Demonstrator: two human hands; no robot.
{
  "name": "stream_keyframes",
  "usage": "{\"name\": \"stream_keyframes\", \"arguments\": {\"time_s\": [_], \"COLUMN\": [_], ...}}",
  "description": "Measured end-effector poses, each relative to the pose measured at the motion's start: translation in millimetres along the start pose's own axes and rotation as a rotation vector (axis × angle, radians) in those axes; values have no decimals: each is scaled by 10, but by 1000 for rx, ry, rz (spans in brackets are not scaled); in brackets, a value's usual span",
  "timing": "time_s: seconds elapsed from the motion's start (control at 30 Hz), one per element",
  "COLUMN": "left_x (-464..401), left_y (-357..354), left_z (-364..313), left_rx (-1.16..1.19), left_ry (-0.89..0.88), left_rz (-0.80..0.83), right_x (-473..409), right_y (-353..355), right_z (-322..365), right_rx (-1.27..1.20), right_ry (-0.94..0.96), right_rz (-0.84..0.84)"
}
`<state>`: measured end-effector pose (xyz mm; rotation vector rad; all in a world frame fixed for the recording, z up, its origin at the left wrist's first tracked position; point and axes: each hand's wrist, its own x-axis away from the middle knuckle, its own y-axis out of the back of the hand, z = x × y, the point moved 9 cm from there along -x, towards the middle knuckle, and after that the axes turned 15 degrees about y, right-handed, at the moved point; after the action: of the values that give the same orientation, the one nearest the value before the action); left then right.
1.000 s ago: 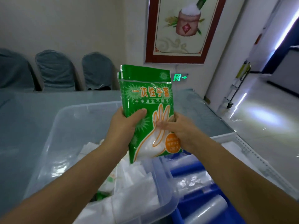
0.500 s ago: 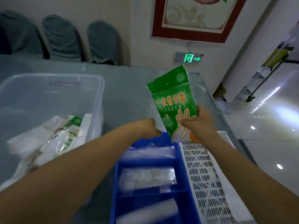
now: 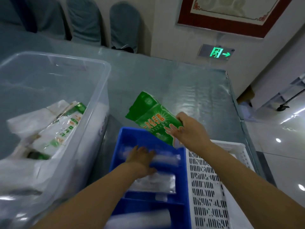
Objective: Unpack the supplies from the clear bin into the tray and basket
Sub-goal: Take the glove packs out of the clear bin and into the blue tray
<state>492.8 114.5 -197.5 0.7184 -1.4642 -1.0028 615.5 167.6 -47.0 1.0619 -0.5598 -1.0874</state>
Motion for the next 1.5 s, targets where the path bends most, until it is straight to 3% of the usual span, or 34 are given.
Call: {"name": "stream_keyframes", "arguments": {"time_s": [0.13, 0.27, 0.6, 0.67, 0.73, 0.97, 1.13, 1.3, 1.37, 1.5], "left_x": [149, 198, 123, 118, 100, 143, 545, 1322, 1422, 1528], "left_y": [36, 55, -21, 70, 110, 562, 1173, 1866, 1839, 1840], "left_z": [-42, -32, -99, -77, -58, 38, 244, 912, 1249, 2214], "left_rx": [-18, -31, -42, -74, -80, -172, -42, -5, -16, 60], "left_ry": [-22, 30, -49, -26, 4, 76, 175, 270, 306, 400], "left_rz": [-119, -172, -163, -266, -219, -278, -322, -597, -531, -615], "right_x": [-230, -386, -532, -516, -479, -395, -376, -432, -486, -626], "right_y": [-337, -710, -1003, -1034, -1061, -842, -498, -131, -29, -82], "right_z": [62, -10, -21, -5, -5, -7, 261, 1025, 1438, 2335], "right_rx": [163, 254, 374, 397, 388, 335, 307, 266, 238, 136], "right_ry": [151, 166, 277, 303, 309, 242, 225, 342, 421, 576], "right_rz": [216, 435, 458, 470, 479, 379, 264, 58, -33, -147]}}
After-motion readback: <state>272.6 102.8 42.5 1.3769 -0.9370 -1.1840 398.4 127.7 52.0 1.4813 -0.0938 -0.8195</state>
